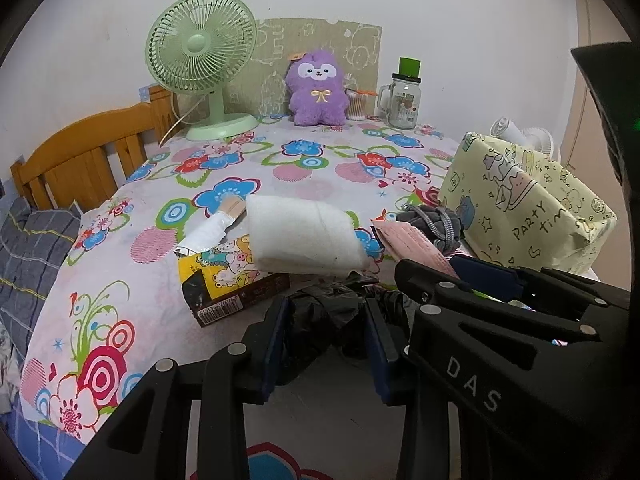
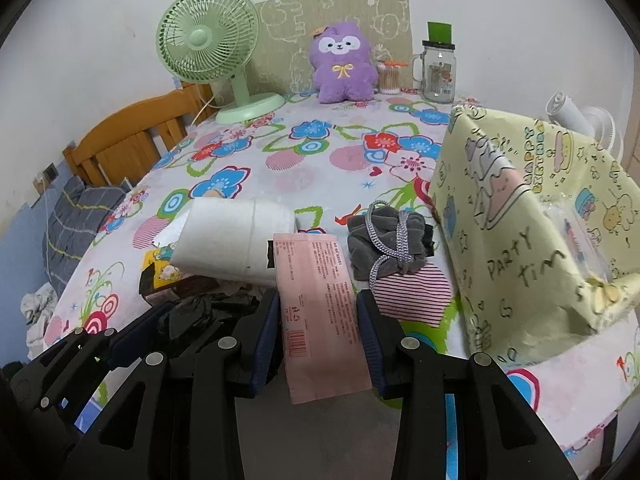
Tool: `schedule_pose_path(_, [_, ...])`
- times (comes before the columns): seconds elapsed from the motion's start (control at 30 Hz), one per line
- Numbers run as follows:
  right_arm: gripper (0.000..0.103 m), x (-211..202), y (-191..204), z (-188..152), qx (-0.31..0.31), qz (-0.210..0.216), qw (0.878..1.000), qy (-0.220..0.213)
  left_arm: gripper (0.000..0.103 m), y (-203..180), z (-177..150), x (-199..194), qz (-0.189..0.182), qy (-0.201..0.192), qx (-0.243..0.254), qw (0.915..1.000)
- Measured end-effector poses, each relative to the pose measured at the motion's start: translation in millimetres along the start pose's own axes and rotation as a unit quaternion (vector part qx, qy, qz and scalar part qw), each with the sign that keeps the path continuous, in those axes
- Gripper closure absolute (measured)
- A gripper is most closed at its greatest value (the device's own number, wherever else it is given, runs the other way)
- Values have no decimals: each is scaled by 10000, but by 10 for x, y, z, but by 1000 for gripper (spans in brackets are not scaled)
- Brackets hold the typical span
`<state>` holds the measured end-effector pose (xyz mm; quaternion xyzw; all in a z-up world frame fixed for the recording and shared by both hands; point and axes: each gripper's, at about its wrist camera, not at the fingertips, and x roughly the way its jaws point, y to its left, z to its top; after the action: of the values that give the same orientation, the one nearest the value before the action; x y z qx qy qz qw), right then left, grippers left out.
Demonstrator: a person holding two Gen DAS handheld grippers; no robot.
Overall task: Organize soft objects
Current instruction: 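Grasp the black cloth with the left tool while the right tool holds the pink slip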
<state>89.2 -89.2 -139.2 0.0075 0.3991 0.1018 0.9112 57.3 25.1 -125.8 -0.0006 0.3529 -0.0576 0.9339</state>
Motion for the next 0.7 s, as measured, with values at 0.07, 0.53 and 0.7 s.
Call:
schedule_pose_path(0.07, [61, -43, 6, -4, -16, -3, 10000, -28, 66, -15, 8, -30, 38, -17, 13, 10000])
schedule_pose_path(0.53, [60, -412, 94, 92, -163, -88, 9992, -343, 66, -85, 129, -342, 101, -296, 30, 9995])
schedule_pose_path(0.7, [60, -535, 154, 148, -218, -41, 9987, -466, 66, -74, 188, -439, 126, -376, 42, 9992])
